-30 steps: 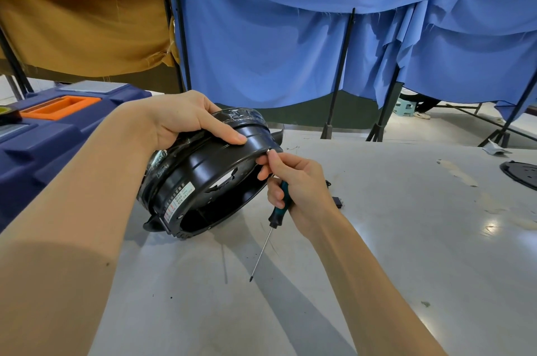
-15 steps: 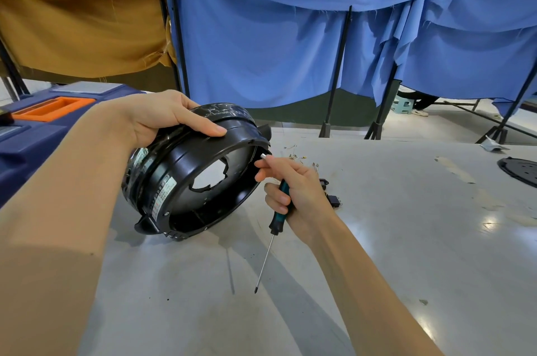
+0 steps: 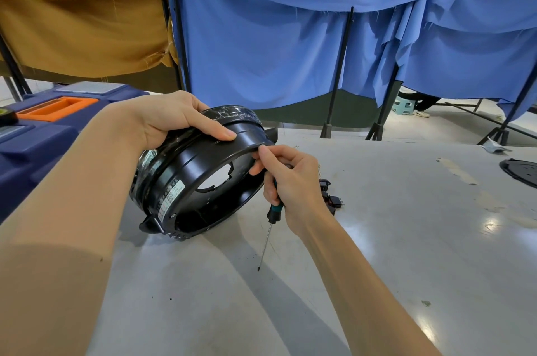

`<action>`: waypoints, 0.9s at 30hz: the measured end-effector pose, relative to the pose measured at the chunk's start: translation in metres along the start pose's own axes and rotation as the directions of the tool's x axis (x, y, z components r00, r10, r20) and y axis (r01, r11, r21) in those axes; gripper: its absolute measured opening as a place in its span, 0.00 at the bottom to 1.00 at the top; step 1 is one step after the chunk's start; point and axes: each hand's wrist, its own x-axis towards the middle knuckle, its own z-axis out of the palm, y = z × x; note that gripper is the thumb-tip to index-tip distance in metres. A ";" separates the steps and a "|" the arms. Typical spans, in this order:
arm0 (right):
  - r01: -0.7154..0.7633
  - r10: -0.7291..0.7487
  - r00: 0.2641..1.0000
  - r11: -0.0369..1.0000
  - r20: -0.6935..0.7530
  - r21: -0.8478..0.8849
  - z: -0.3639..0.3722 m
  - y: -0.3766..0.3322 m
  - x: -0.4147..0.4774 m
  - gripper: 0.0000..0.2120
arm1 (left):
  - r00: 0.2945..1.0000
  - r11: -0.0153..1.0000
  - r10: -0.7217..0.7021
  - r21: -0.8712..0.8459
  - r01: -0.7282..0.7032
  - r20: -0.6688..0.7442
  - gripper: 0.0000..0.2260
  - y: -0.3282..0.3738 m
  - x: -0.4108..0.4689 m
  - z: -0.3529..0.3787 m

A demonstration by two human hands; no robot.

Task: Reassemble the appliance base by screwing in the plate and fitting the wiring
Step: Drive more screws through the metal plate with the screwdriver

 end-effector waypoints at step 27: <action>-0.388 0.670 0.742 0.428 0.002 0.816 0.010 -0.013 0.002 0.13 | 0.986 0.996 0.069 0.067 -0.059 -0.153 0.16 0.015 -0.003 0.043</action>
